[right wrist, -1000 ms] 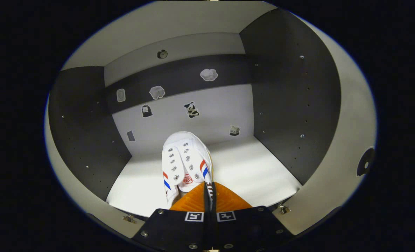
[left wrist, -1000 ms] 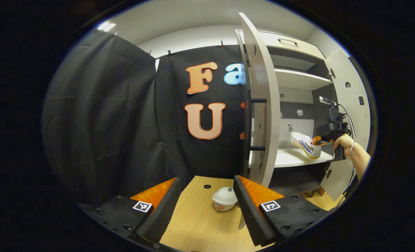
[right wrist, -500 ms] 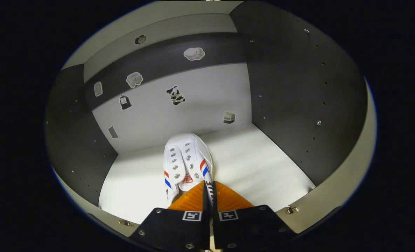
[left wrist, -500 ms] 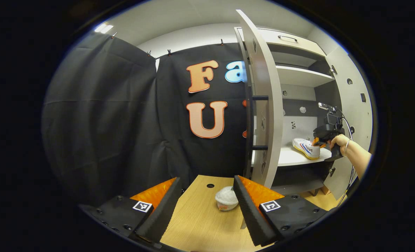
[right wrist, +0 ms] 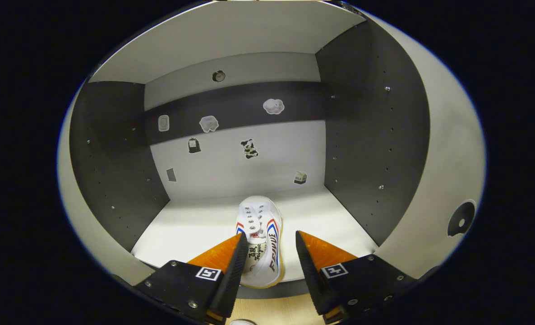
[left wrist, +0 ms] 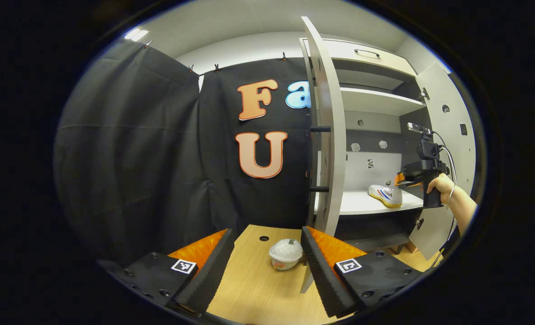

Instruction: Grab one shoe with the right hand and put it into the shoe cabinet, grab the other shoe with the left hand and put it into the shoe cabinet; then close the right door with the right hand and the left door with the left hand.

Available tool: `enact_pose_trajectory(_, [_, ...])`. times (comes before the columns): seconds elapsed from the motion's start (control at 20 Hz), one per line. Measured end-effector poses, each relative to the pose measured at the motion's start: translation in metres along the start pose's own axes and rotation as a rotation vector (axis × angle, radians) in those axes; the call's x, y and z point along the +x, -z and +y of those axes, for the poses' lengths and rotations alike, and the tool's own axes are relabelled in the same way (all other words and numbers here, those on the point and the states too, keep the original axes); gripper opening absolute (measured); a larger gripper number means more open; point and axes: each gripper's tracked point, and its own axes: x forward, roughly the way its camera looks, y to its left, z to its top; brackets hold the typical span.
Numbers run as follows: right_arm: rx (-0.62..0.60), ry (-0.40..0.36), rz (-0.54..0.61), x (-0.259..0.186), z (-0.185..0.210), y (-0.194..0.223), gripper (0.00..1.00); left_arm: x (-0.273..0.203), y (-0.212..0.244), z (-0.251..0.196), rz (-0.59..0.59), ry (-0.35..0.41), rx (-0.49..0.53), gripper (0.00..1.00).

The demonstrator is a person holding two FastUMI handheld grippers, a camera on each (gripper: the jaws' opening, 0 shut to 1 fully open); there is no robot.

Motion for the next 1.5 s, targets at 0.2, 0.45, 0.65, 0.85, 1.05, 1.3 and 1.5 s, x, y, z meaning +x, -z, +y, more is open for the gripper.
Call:
enact_pose_trajectory(0.2, [0.006,-0.031,-0.075,-0.053,0.003,0.000,0.79,-0.013,0.009,-0.014,0.012,0.037,-0.009,0.94])
enact_pose_trajectory(0.45, [0.009,-0.027,-0.189,-0.122,-0.005,0.002,0.92,-0.023,0.033,-0.033,0.053,0.092,-0.018,0.94])
enact_pose_trajectory(0.65, [0.003,-0.030,-0.203,-0.163,-0.015,0.019,0.92,-0.023,0.069,-0.056,0.121,0.153,-0.041,0.96])
enact_pose_trajectory(0.85, [-0.007,-0.018,-0.223,-0.197,-0.027,0.038,0.92,-0.020,0.109,-0.088,0.204,0.218,-0.035,0.97])
enact_pose_trajectory(1.05, [-0.031,0.003,-0.232,-0.224,-0.043,0.056,0.92,-0.016,0.160,-0.126,0.311,0.294,-0.033,0.97])
enact_pose_trajectory(1.3, [-0.040,0.022,-0.225,-0.247,-0.067,0.064,0.93,-0.013,0.232,-0.167,0.465,0.359,-0.023,0.97])
enact_pose_trajectory(1.5, [-0.059,0.018,-0.216,-0.262,-0.076,0.071,0.92,-0.009,0.283,-0.186,0.555,0.363,-0.006,0.97])
